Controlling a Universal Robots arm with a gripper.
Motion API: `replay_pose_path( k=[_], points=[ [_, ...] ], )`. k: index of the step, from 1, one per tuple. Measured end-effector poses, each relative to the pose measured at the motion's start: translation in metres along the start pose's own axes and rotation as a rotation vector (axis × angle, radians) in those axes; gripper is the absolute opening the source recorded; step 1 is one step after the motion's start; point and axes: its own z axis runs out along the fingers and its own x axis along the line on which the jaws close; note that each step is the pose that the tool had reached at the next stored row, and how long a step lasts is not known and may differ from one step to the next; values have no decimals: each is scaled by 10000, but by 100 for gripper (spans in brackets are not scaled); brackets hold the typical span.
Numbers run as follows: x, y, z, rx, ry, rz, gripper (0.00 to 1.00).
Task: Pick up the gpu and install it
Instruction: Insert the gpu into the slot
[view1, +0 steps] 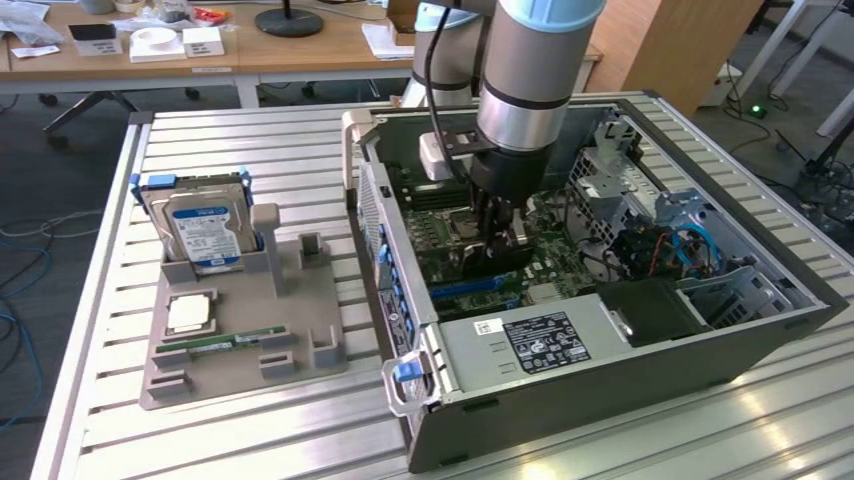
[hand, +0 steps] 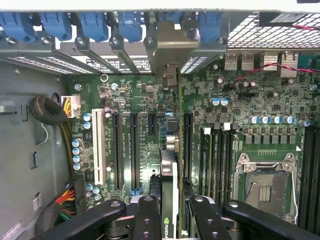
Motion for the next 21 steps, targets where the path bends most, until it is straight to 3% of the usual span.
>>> replay_pose_path(
  k=[4, 21],
  points=[
    [0, 0, -1, 0, 62, -2, 27],
    [-2, 26, -5, 25, 60, -1, 27]
  ],
)
